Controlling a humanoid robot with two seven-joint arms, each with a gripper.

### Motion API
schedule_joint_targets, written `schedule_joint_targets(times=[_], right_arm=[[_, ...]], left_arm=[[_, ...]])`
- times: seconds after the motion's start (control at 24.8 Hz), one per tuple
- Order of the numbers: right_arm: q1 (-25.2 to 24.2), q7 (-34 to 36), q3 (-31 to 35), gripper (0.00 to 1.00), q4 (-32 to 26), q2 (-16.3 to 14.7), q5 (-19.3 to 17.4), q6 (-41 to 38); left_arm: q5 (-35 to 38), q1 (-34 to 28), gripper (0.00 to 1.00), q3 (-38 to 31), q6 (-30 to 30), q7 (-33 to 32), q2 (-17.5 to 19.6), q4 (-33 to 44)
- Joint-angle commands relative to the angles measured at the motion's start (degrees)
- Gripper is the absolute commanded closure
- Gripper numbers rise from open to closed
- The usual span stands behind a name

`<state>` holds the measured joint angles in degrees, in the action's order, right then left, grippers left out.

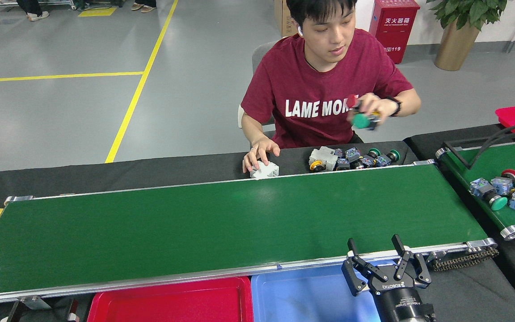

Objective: Pick switch part from conveyor to tray

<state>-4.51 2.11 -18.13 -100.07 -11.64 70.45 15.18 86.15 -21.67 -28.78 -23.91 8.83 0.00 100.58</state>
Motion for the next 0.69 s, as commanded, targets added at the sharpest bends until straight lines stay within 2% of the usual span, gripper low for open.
schedule_joint_targets(times=[0.0, 0.44, 0.65], right_arm=[[0.38, 0.53, 0.38, 0.02, -0.92, 0.12, -0.05, 0.03], [0.47, -0.08, 0.38, 0.02, -0.83, 0.12, -0.05, 0.2], [0.47, -2.54, 0.47, 0.02, -0.74, 0.21, -0.05, 0.47]], left_arm=[[-0.02, 0.13, 0.0, -0.31, 0.35, 0.48, 0.35, 0.58], [0.07, -0.04, 0.0, 0.3, 0.18, 0.4, 0.62, 0.5], [0.07, -0.04, 0.0, 0.3, 0.09, 0.48, 0.7, 0.58]])
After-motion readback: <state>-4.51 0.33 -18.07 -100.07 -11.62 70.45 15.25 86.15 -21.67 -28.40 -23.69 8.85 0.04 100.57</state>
